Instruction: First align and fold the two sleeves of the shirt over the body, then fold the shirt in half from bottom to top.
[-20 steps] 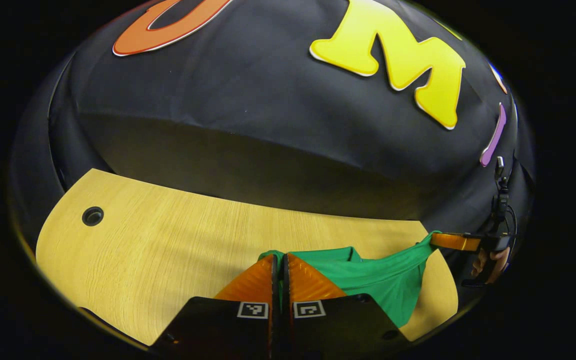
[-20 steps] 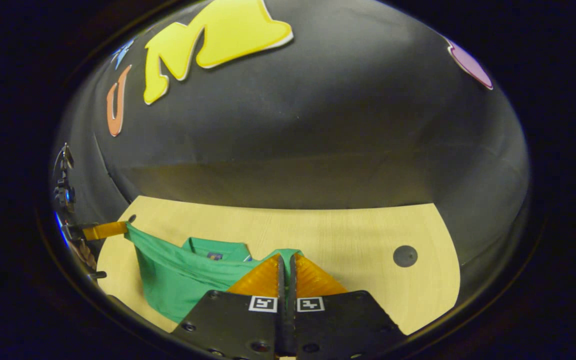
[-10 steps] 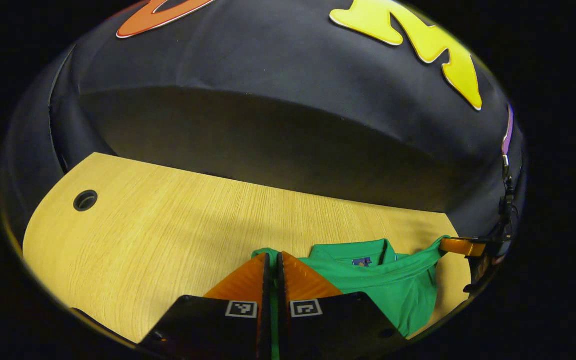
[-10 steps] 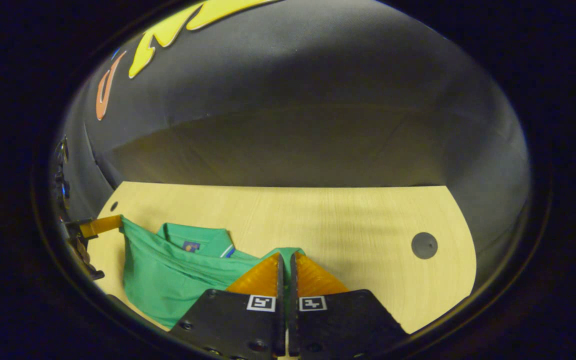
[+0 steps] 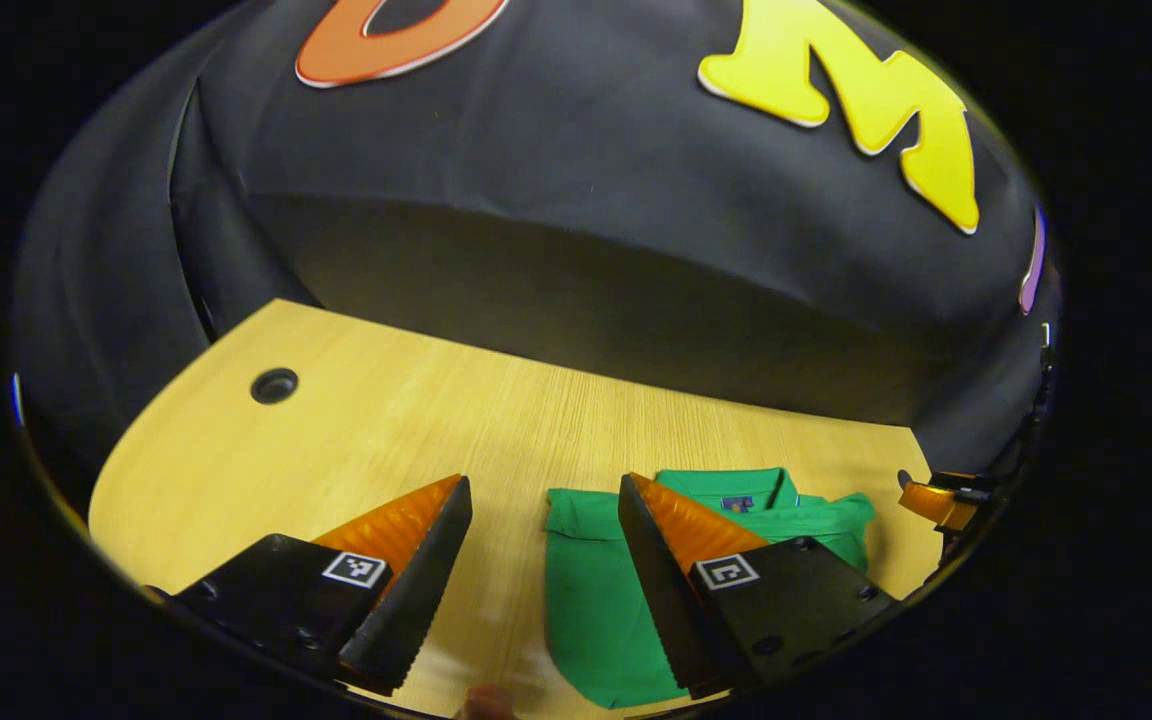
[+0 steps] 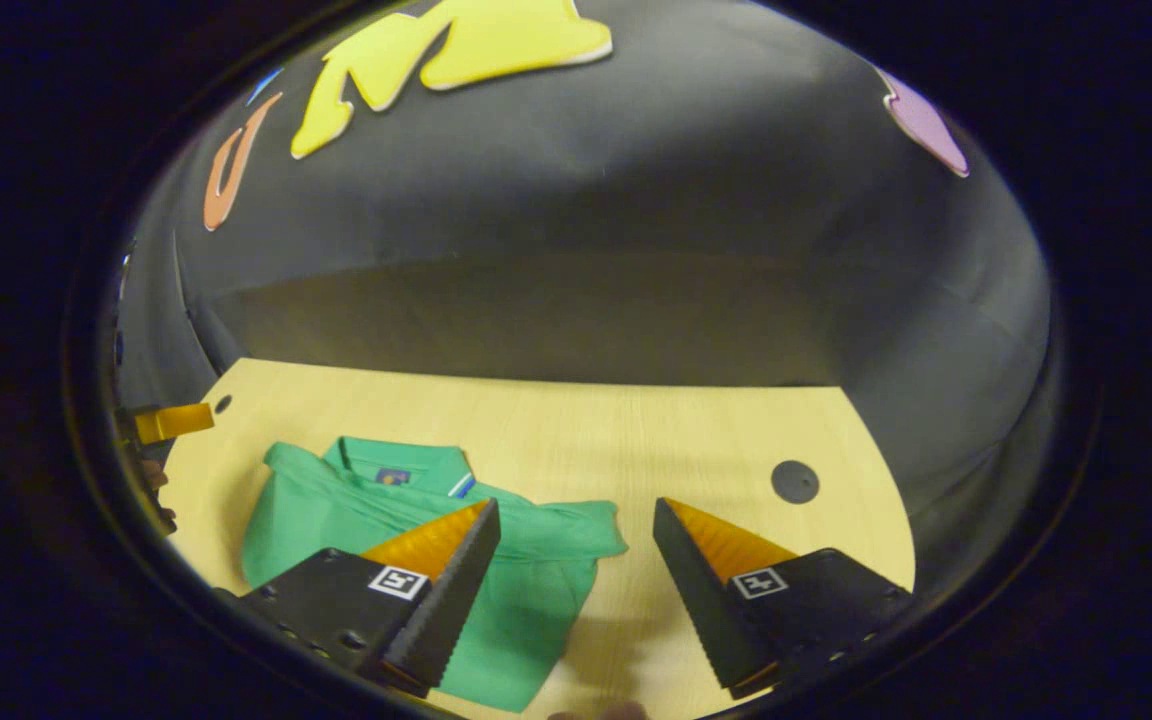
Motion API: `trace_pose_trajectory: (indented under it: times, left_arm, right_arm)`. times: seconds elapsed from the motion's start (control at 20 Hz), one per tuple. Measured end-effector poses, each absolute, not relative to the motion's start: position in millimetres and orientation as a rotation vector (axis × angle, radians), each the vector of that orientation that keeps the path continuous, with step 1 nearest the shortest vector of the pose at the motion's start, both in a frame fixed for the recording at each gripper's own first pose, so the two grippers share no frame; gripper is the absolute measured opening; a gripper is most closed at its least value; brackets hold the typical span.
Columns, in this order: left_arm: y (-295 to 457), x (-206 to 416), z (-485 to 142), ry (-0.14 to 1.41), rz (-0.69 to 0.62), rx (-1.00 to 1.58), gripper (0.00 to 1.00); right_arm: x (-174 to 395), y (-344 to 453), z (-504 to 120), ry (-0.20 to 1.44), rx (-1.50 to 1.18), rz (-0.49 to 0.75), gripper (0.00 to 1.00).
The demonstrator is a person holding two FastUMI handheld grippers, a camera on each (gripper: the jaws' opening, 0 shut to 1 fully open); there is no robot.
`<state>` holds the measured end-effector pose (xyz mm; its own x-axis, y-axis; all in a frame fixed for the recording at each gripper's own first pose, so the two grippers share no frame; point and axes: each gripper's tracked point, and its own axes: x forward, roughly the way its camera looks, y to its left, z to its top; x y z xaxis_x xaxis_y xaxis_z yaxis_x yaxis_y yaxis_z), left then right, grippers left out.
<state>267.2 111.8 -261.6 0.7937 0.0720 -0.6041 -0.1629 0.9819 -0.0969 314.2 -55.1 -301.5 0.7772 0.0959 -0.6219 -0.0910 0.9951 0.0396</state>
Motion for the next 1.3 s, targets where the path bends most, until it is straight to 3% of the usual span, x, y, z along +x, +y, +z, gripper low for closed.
trace_pose_trajectory:
  times: [0.4,0.5,0.65,0.85,0.9,1.0,1.3]
  left_arm:
    - [72.7,183.0,-71.8,0.323,0.063,-0.033,1.00]
    - [55.4,149.8,-36.9,0.270,0.032,-0.035,1.00]
    - [38.2,94.7,3.0,0.233,-0.007,-0.044,1.00]
    - [21.1,32.8,26.8,0.204,-0.022,-0.060,1.00]
    - [15.6,18.5,30.2,0.199,-0.026,-0.050,1.00]
    - [10.1,-8.7,39.8,0.184,-0.024,-0.025,1.00]
    - [-23.2,-51.2,62.4,0.124,-0.030,-0.020,1.00]
  right_arm:
    - [192.3,-24.0,-120.6,0.350,0.002,0.112,0.97]
    - [153.6,-16.2,-86.6,0.293,0.006,0.118,0.94]
    - [93.7,-6.9,-46.7,0.216,0.008,0.119,0.97]
    - [19.5,-0.8,-24.2,0.160,-0.011,0.102,0.95]
    - [3.9,1.5,-19.9,0.150,-0.011,0.104,0.99]
    - [-24.2,1.4,-17.1,0.154,0.009,0.099,0.95]
    - [-66.2,-10.3,-8.8,0.130,0.040,0.119,0.97]
